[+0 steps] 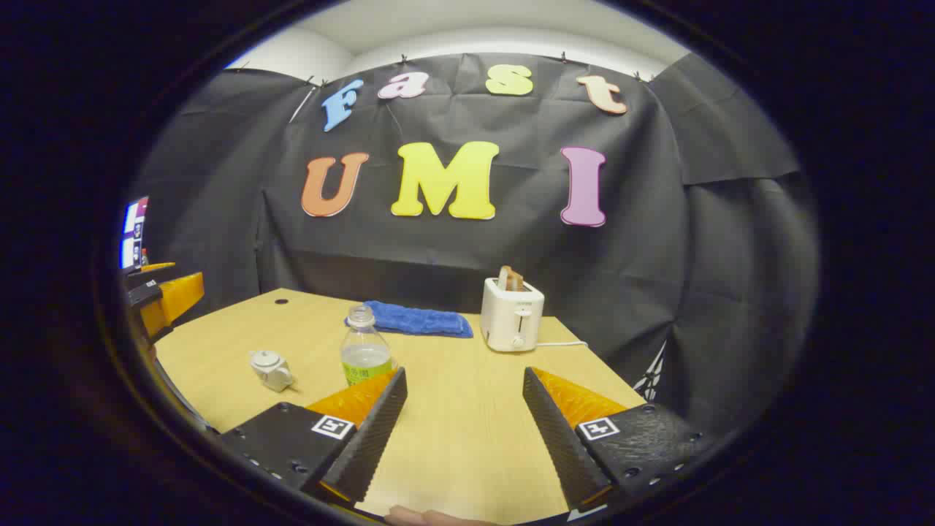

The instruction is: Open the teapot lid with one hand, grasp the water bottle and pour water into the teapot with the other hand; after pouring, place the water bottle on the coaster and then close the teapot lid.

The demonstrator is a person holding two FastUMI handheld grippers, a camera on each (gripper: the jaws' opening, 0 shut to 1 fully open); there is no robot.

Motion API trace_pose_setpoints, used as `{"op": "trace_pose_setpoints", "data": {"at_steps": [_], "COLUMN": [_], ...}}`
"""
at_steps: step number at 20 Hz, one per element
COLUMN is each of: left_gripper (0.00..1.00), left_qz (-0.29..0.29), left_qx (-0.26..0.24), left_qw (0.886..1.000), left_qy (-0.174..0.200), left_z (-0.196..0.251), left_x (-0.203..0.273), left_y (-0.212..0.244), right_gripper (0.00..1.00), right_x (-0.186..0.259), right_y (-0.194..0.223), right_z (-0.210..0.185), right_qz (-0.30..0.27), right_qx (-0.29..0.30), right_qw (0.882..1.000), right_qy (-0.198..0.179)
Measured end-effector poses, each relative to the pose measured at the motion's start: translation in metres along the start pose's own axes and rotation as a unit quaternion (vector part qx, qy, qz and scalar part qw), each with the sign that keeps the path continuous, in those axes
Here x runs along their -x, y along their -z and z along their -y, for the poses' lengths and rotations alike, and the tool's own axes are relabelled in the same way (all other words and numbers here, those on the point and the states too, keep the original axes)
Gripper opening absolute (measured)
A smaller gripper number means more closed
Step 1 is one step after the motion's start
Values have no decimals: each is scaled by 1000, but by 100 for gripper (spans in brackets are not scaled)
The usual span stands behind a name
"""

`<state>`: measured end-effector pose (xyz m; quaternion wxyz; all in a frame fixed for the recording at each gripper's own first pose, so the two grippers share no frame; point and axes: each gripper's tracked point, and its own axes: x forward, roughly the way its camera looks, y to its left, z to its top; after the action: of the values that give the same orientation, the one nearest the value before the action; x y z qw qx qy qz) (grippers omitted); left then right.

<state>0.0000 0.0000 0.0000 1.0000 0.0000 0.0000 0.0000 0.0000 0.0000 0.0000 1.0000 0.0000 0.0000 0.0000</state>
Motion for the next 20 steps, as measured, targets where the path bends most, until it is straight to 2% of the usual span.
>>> {"op": "trace_pose_setpoints", "data": {"at_steps": [2,3,8,10,20], "left_gripper": [99,99,99,99,99], "left_qz": [-5,-6,-10,-15,-22], "left_qx": [2,2,-1,0,6], "left_qw": [1000,1000,1000,1000,1000], "left_qy": [2,5,9,10,7], "left_z": [2,3,7,8,9], "left_x": [-2,-3,-5,-6,-10], "left_y": [3,5,8,14,19], "right_gripper": [98,93,98,95,95], "right_x": [0,-1,-1,-2,-4], "right_y": [0,0,0,0,1], "right_z": [-2,-2,-3,-3,2], "right_qz": [1,2,5,6,4], "right_qx": [1,4,10,12,14], "right_qw": [1000,1000,1000,1000,1000], "right_qy": [-1,-3,0,0,9]}}
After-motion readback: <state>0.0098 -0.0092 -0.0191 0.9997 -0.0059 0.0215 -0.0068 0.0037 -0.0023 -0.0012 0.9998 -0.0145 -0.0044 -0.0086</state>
